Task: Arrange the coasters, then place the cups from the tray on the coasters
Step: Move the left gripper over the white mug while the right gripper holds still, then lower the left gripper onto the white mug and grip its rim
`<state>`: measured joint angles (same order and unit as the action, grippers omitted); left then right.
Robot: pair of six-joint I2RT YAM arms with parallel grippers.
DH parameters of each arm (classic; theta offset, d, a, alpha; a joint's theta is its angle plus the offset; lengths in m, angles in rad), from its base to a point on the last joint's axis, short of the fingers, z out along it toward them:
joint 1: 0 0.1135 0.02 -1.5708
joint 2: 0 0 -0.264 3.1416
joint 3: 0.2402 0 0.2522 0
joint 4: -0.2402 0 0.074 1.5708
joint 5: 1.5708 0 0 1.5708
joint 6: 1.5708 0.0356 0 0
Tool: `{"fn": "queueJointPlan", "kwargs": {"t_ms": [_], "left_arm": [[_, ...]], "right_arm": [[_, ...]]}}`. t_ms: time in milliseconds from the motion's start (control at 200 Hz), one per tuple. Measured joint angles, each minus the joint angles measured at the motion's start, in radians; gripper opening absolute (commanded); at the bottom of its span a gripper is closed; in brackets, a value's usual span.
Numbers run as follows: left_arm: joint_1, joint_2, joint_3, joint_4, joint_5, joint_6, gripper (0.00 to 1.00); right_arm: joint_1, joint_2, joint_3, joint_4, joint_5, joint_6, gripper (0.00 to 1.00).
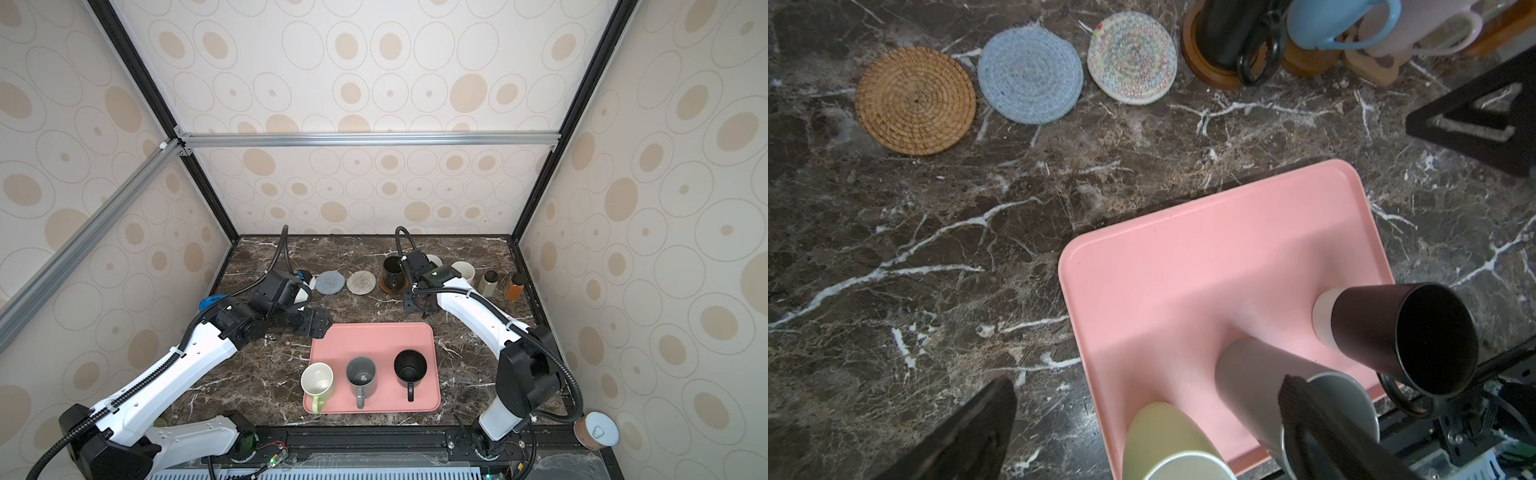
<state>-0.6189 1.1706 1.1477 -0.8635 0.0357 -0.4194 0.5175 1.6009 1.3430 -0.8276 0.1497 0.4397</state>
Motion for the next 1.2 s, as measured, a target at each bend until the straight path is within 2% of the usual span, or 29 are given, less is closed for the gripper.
{"fn": "queueJointPlan", "kwargs": {"t_ms": [365,725,996,1201], "left_arm": [[-0.035,-0.024,0.003,-0.082,0.066,-0.002,0.98],[-0.088,-0.043,0.003,-0.235,0.132,-0.005,0.92],[-0.2,-0.045,0.003,-0.307,0.148,-0.064,0.88],[-0.29,-0.046,-0.05,-0.312,0.134,-0.166,0.86]], "right_arm": [[-0.003,0.006,0.0,0.005,-0.018,-0.021,0.48],[-0.003,0.006,0.0,0.006,-0.017,-0.039,0.48],[-0.004,0.006,-0.006,0.021,-0.017,-0.045,0.48],[-0.005,0.006,-0.037,0.04,-0.018,-0.06,0.48]]}}
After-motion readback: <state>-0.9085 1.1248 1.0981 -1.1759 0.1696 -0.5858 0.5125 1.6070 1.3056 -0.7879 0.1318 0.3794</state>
